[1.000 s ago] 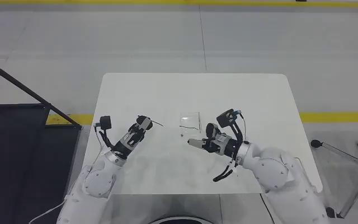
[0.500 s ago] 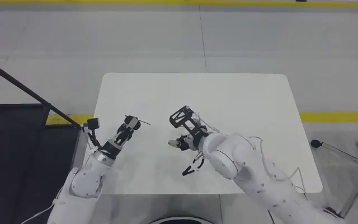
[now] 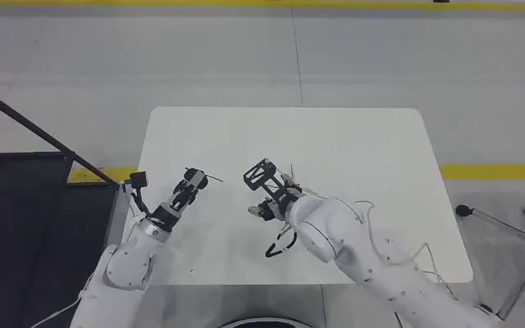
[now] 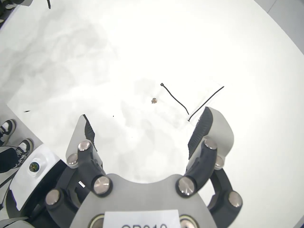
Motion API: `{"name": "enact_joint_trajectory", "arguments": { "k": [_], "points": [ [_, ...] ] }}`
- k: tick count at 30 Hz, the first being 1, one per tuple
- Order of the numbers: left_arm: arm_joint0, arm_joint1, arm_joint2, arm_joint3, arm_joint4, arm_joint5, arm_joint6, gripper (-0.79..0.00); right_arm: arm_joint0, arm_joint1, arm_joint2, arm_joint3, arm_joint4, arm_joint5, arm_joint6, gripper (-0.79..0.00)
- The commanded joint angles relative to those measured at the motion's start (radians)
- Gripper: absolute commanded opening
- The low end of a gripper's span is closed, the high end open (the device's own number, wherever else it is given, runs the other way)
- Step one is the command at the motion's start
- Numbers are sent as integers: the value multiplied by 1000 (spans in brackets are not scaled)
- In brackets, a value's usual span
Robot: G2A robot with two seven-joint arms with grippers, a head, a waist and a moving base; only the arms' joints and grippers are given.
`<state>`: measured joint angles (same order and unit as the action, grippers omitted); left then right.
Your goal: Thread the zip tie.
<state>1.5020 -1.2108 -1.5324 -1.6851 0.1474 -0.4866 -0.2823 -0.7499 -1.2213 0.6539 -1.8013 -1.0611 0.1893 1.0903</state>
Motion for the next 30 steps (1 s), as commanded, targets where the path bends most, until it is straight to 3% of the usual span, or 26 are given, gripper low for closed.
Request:
{"name": "enact_joint_trajectory", "arguments": {
  "k": [1,10,30],
  "points": [
    [2,1,-3,-4,4,5,-2,-785,28,-16,-21,43,0,19,1,0],
    [11,2,-10,-22,2,-1,15,-785,85,-72,-59,144,7,54,-22,0],
    [29,4,-11,-54,11,-11,26,-785,-14,-70,50,99,-42,-23,-41,0]
  ]
}}
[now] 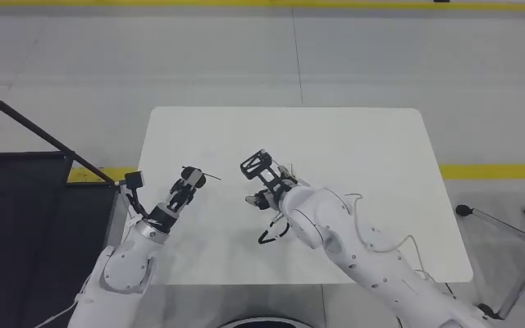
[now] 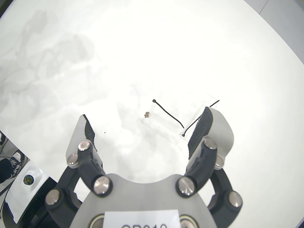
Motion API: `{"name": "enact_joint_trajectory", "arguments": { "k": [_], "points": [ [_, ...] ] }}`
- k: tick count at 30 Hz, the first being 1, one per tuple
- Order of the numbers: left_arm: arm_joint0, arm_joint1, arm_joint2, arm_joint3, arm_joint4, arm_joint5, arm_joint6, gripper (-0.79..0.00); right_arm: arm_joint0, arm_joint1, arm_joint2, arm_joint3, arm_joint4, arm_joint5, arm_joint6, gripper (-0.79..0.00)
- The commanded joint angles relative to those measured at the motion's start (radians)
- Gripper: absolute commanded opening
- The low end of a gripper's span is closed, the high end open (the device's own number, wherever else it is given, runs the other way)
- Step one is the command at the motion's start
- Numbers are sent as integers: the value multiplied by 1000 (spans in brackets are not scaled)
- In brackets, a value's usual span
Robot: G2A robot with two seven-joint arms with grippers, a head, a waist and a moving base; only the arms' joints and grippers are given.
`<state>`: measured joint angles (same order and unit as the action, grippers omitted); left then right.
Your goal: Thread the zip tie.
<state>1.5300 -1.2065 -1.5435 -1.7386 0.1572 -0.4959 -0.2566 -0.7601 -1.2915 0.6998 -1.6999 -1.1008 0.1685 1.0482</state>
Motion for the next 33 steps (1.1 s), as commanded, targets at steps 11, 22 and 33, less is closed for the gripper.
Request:
{"name": "enact_joint_trajectory", "arguments": {
  "k": [11,22,33],
  "points": [
    [6,1,0,-5,5,-16,4,-785,-36,-2,34,-30,-30,-7,11,0],
    [4,0,5,-20,11,6,14,-785,-39,-7,14,-12,-95,-27,-2,0],
    [-5,-2,10,-29,-2,32,29,-785,58,-76,-88,97,-211,69,104,-172]
  ]
}}
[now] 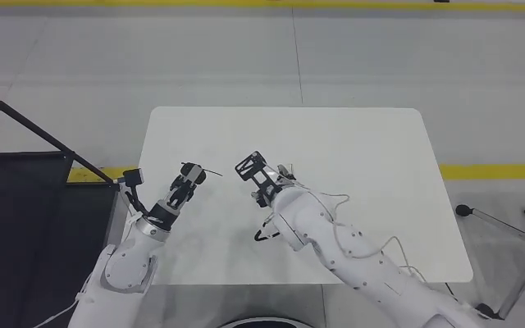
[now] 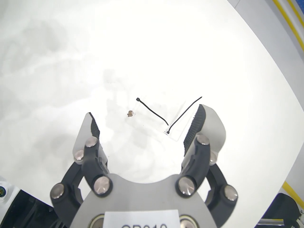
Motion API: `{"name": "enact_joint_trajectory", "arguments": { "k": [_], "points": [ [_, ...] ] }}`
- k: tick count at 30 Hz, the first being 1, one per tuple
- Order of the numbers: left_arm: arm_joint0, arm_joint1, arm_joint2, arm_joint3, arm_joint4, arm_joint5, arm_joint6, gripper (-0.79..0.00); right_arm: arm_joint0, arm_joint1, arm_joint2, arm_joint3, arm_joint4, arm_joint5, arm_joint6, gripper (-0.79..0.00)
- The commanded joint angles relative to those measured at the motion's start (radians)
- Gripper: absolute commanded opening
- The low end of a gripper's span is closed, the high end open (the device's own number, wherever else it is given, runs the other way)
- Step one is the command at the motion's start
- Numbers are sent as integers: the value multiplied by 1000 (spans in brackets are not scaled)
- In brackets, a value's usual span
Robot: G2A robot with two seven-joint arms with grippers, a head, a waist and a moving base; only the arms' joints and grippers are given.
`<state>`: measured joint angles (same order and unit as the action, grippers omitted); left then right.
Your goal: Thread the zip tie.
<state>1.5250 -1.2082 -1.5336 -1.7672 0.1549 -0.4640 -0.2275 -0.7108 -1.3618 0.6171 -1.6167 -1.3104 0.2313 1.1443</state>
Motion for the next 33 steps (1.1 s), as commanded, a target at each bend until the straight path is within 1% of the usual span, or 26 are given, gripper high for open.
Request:
{"name": "enact_joint_trajectory", "arguments": {
  "k": [1,3,6,9,13,31,33],
  "points": [
    [0,0,0,0,1,0,0,-785,19,-13,-11,29,-4,12,16,-188],
    [1,0,0,1,0,1,0,-785,35,-28,-22,59,-1,19,23,-234],
    [1,1,-3,4,-4,-2,-1,-785,55,-48,-34,102,1,23,29,-262],
    [2,1,-9,7,-13,-3,-1,-785,69,-65,-45,134,4,20,33,-326],
    [3,2,-13,7,-19,-7,-3,-785,81,-86,-52,177,4,14,36,-394],
    [3,2,-11,5,-15,2,-4,-785,110,-158,-53,316,-20,-1,41,-465],
    [4,2,-12,5,-16,2,-3,-785,112,-165,-52,327,-20,-9,43,-453]
  ]
}}
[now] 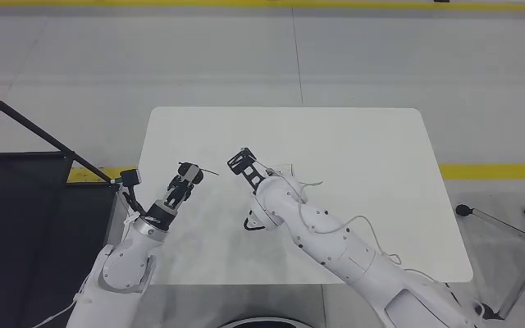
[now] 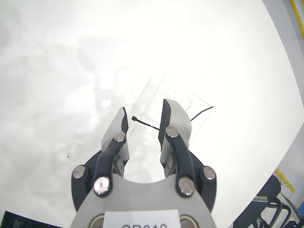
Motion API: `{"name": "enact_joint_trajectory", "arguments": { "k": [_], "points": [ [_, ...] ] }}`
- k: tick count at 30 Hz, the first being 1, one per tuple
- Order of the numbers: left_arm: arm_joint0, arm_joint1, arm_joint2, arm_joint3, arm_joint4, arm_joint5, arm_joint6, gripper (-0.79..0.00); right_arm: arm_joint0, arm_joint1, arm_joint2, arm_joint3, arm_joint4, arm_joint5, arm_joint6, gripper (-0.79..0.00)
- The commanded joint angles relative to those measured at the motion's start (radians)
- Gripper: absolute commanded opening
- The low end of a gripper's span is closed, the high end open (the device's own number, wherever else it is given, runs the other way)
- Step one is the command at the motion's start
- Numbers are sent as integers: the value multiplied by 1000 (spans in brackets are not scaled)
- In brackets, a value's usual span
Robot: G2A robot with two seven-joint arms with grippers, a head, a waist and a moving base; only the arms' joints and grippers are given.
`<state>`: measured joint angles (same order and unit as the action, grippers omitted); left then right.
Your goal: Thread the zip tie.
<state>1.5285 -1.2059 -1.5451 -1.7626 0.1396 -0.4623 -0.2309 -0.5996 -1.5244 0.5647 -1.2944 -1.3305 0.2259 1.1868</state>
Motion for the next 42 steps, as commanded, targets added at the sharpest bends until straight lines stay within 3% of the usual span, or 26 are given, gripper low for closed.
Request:
{"name": "enact_joint_trajectory", "arguments": {
  "k": [1,8,15,25,34,42],
  "points": [
    [0,0,0,1,-2,1,1,-785,2,-6,2,10,-1,-6,1,-459],
    [-1,0,-1,3,-6,4,1,-785,6,-27,13,43,-8,-21,3,-496],
    [-2,0,1,6,-8,4,0,-785,-4,-36,43,49,-16,-37,-10,-653],
    [-6,0,4,8,-5,6,-1,-785,-47,-36,92,-5,-79,-37,-12,-785],
    [-6,0,6,3,0,4,0,-785,-165,-8,182,-208,-199,-13,-62,-785],
    [-25,6,16,15,17,-50,-82,-785,-386,34,316,-495,-264,-33,-224,-785]
  ]
}}
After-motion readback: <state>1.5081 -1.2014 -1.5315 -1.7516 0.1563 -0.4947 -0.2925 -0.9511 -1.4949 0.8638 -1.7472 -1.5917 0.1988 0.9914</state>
